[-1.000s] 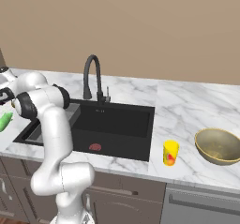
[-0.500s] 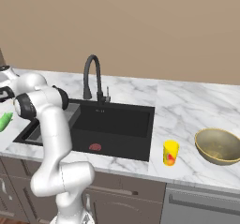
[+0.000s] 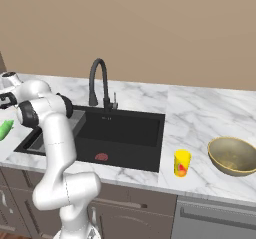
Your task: Remove the corn and apple from the sink. Then move the bowl and cup from the counter to the sink for washing.
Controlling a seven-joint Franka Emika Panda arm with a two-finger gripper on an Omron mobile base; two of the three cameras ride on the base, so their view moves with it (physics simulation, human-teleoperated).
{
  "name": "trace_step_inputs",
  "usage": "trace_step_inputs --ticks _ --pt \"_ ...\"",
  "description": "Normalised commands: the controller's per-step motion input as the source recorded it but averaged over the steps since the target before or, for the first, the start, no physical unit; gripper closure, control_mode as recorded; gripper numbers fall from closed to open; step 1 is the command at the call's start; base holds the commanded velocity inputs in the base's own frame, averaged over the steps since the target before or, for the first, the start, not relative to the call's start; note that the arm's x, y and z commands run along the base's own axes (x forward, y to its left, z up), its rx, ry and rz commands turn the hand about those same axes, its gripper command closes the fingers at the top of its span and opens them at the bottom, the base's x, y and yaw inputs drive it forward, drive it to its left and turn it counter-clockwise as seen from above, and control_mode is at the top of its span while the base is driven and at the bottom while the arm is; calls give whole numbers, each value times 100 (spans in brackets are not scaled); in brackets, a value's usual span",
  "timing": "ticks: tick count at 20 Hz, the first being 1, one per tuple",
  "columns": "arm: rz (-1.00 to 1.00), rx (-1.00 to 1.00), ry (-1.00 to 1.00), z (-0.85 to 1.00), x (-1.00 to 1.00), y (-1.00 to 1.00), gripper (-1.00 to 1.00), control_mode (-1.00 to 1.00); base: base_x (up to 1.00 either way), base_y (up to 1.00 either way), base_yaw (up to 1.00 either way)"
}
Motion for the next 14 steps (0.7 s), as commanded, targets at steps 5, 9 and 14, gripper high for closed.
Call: trace_step_inputs --ticks 5,9,14 --pt "-5 0 1 -14 -2 -3 100 -100 0 0 0" --pt "-4 0 0 -11 -6 -1 100 -100 0 0 0" --pt "-5 0 5 -15 -4 -4 100 -100 0 0 0"
